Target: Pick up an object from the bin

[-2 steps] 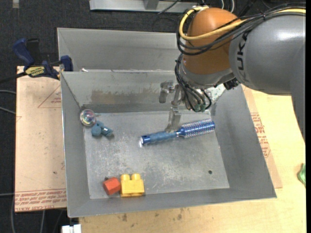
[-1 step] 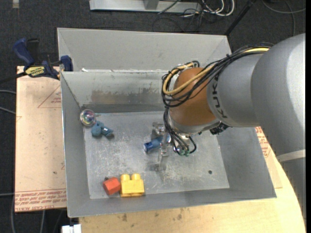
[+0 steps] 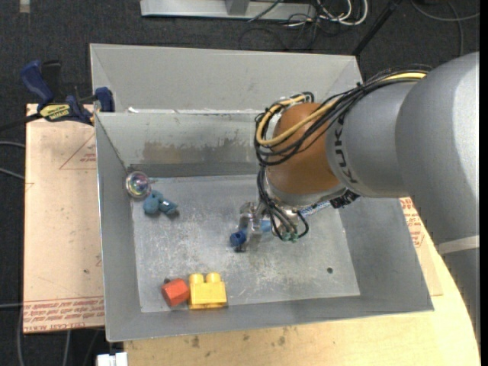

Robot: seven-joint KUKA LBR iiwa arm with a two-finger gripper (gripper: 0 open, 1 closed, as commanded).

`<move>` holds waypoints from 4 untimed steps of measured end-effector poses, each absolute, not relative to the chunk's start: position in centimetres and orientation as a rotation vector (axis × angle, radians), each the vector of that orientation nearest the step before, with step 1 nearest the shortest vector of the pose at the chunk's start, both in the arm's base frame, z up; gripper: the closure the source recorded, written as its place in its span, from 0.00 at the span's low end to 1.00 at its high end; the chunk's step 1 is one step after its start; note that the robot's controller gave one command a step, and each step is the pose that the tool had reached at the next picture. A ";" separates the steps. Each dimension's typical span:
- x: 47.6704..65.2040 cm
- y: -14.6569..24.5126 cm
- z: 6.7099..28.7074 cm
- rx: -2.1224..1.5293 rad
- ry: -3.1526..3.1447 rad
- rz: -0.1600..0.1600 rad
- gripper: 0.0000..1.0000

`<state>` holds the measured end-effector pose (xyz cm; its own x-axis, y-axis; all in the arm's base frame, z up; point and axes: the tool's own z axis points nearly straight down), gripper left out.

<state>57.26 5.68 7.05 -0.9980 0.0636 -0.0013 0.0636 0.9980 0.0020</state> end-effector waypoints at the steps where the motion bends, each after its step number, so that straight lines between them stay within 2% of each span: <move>1: 58.4 6.4 18.5 0.111 3.129 0.005 1.00; 2: 60.4 6.9 23.0 0.100 3.131 0.004 1.00; 3: 62.1 14.0 17.7 0.443 3.111 0.005 1.00; 4: 62.2 13.7 17.8 0.444 3.108 0.002 0.00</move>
Offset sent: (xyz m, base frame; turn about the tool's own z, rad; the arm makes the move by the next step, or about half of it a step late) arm 0.0085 0.0066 0.1099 0.0092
